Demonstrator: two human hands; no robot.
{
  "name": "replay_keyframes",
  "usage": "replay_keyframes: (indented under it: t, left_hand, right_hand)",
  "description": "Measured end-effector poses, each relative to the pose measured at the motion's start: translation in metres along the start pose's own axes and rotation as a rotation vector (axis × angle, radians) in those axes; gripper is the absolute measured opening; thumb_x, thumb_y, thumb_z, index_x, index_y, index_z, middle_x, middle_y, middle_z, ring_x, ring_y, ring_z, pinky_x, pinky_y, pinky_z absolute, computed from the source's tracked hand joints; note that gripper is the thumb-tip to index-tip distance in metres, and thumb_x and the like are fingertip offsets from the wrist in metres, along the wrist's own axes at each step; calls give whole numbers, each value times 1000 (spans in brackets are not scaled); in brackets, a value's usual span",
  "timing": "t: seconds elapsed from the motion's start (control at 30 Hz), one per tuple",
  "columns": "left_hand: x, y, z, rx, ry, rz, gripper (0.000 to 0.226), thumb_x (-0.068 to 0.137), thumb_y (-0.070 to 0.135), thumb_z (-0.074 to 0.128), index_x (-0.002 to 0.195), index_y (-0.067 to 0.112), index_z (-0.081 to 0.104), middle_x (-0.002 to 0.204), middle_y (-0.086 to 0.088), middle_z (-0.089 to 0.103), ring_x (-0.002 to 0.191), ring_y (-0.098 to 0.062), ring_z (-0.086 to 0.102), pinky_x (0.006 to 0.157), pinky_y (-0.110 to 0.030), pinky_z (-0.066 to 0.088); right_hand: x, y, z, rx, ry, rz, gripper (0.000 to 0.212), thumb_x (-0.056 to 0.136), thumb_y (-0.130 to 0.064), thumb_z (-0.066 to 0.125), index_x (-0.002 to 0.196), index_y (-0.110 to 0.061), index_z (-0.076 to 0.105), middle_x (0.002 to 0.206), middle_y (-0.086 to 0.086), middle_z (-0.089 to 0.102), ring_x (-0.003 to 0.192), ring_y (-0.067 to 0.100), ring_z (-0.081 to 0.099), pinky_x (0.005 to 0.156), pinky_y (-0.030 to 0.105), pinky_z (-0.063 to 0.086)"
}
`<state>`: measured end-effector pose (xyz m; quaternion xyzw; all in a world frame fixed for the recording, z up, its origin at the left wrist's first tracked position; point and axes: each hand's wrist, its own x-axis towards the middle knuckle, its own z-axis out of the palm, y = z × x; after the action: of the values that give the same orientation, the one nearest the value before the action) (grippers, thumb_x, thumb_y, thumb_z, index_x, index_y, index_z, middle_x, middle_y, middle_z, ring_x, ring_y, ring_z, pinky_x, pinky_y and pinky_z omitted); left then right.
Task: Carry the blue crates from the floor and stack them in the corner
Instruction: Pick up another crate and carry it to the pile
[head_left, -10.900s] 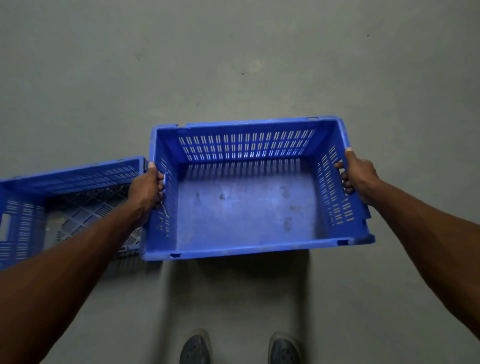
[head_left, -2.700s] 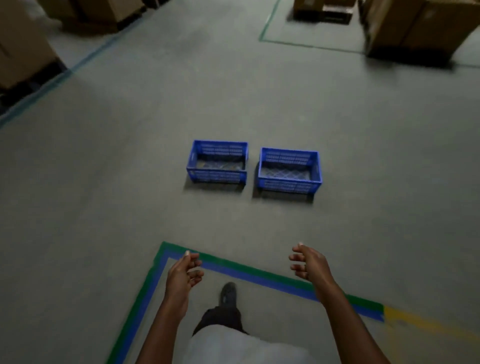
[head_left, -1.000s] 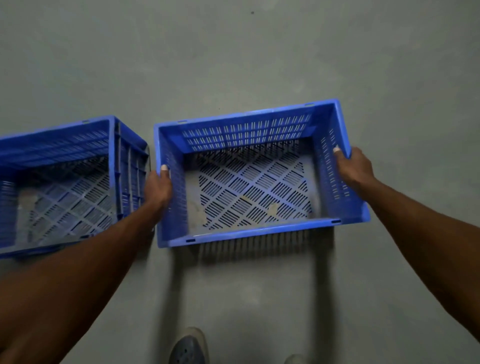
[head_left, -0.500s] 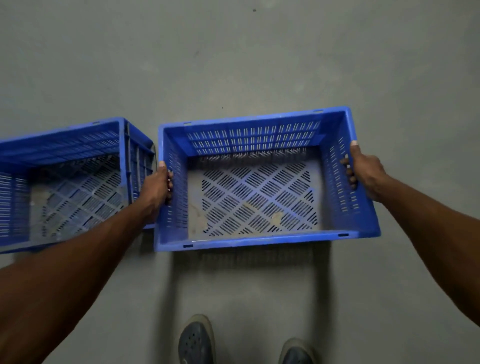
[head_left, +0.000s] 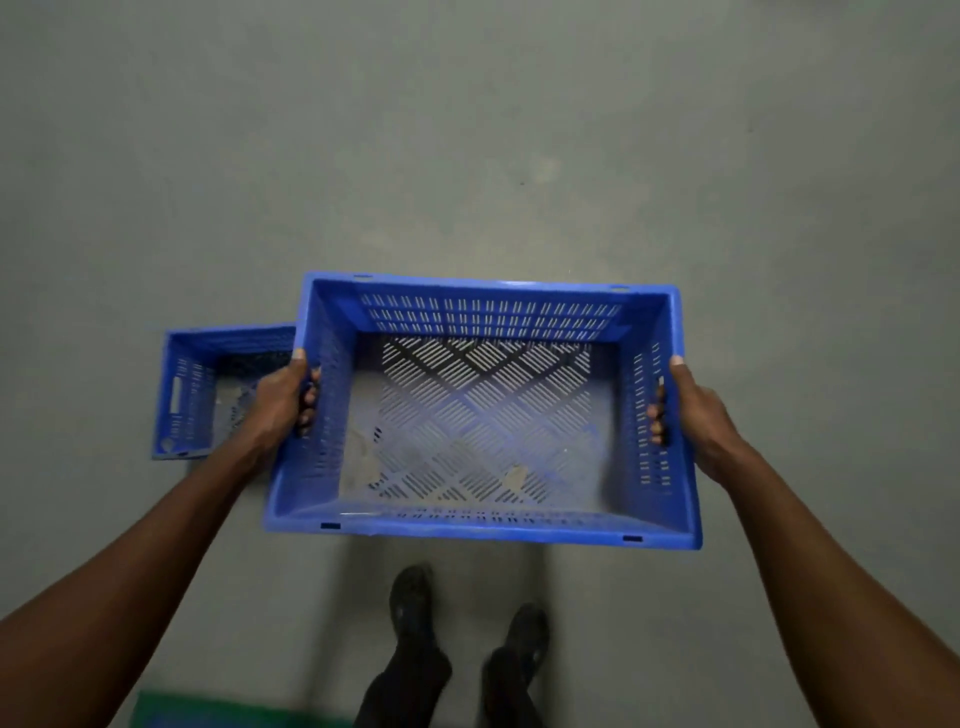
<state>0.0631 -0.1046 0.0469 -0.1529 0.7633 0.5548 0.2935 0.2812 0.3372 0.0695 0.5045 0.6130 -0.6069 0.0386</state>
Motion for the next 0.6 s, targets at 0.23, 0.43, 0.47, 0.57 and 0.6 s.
replay_keyframes:
  t: [0.23, 0.43, 0.47, 0.57, 0.6]
  left_hand:
    - [-170, 100, -117, -49, 125, 64, 49, 99, 65, 39, 83, 22, 57, 59, 4, 42, 40, -11, 31, 41, -20, 27]
    - [-306, 105, -202, -134, 241, 96, 47, 99, 64, 40, 85, 22, 57, 62, 3, 41, 40, -11, 29, 42, -19, 27]
    - [-330, 103, -212, -152, 259, 98, 46, 99, 64, 40, 85, 23, 57, 62, 4, 41, 40, -10, 28, 42, -19, 27]
    - [-398, 86, -239, -233, 338, 103, 45, 99, 63, 41, 85, 23, 58, 59, 6, 41, 38, -8, 27, 40, -17, 26]
    - [-419, 76, -247, -260, 369, 108, 45, 100, 62, 41, 85, 23, 58, 60, 6, 42, 37, -8, 27, 39, -17, 26]
  right_hand:
    - [-187, -99, 13, 16, 35, -98, 53, 95, -67, 44, 76, -18, 53, 59, 2, 46, 42, 14, 33, 44, 23, 30]
    - [-303, -143, 29, -39, -55, -187, 54, 94, -68, 44, 78, -17, 54, 60, 4, 46, 42, 15, 34, 43, 23, 31]
    - [-320, -148, 32, -49, -74, -201, 54, 94, -68, 45, 79, -17, 54, 60, 4, 46, 41, 15, 34, 42, 22, 32]
    - [-368, -159, 39, -64, -162, -258, 53, 93, -68, 46, 80, -17, 54, 59, 3, 45, 40, 13, 34, 43, 22, 31]
    - [-380, -161, 41, -76, -191, -281, 54, 92, -69, 46, 81, -16, 55, 59, 3, 46, 41, 13, 34, 43, 23, 31]
